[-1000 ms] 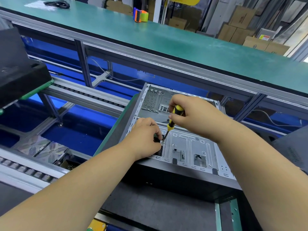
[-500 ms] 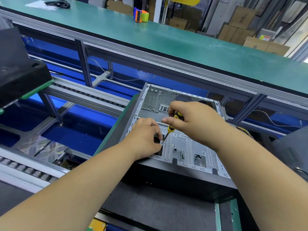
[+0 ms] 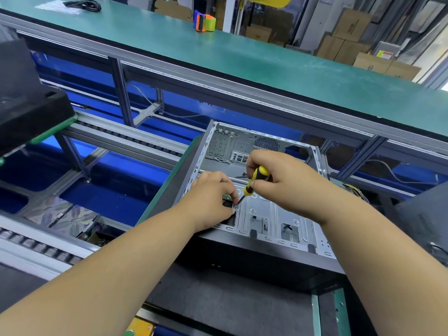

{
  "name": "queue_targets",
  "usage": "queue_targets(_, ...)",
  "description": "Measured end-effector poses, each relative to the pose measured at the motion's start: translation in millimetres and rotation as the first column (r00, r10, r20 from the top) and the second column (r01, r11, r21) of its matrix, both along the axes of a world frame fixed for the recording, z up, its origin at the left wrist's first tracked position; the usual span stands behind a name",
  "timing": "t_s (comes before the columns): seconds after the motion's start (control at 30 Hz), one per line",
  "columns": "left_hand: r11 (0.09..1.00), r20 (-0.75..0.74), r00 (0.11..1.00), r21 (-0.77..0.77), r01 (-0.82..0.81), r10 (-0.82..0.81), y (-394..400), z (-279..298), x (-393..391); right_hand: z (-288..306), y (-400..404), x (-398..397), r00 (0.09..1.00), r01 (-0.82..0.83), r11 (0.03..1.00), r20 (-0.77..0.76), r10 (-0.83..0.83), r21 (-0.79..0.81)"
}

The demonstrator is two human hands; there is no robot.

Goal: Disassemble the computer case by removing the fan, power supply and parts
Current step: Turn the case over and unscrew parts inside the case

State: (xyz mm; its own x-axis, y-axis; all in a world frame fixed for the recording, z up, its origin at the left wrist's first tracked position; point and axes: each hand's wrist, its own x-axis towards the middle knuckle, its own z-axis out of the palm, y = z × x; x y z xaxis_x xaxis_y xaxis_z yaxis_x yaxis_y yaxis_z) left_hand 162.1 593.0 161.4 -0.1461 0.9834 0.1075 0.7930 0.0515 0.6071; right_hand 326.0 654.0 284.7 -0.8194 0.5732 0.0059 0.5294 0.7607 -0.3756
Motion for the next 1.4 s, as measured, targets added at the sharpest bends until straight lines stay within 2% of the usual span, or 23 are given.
queue_targets(0.17, 1.000, -0.014, 1.000, -0.021, 0.002, -0.002, -0.2, 0.6, 0.0, -3.2, -0.7, -1.1, 0.998, 0.056, 0.991, 0.016, -0.059, 0.125)
queue_targets(0.37, 0.999, -0.014, 1.000, -0.032, 0.016, -0.016, -0.4, 1.6, -0.5, -10.6, 2.6, 1.9, 0.986, 0.119, 0.993, -0.117, -0.117, 0.010)
queue_targets(0.5, 0.999, -0.023, 0.999, -0.034, 0.022, -0.023, 0.1, 1.6, -0.9, -11.6, 4.6, 6.3, 0.981, 0.110, 0.993, -0.152, -0.116, -0.046)
queue_targets(0.8, 0.999, -0.008, 1.000, -0.033, 0.020, -0.020, 0.0, 2.0, 0.4, -2.5, 6.9, 8.7, 0.998, -0.034, 0.999, -0.050, 0.032, -0.042)
queue_targets(0.97, 0.999, -0.013, 1.000, -0.049, 0.021, -0.021, -0.4, 3.5, 0.7, -7.5, 5.5, 7.3, 0.998, 0.061, 0.985, -0.020, -0.059, 0.159)
queue_targets(1.1, 0.999, -0.019, 1.000, -0.052, 0.012, -0.013, -0.4, 3.7, 0.8, -11.9, 7.7, 3.1, 0.991, 0.114, 0.991, -0.082, -0.108, 0.072)
queue_targets(1.27, 0.999, -0.044, 0.999, -0.046, 0.022, -0.024, -0.1, 2.9, 0.7, -4.9, 8.8, 3.9, 0.996, 0.028, 0.999, -0.084, -0.026, 0.025)
queue_targets(1.33, 0.999, -0.057, 0.998, -0.043, 0.027, -0.029, 0.4, 3.0, 1.1, -3.9, 8.9, 4.0, 0.996, 0.014, 1.000, -0.088, -0.011, 0.027)
queue_targets(1.4, 0.999, -0.064, 0.997, -0.040, 0.037, -0.039, 0.3, 2.7, 1.0, -5.7, 8.7, 2.4, 0.997, 0.017, 0.995, -0.073, -0.010, 0.099)
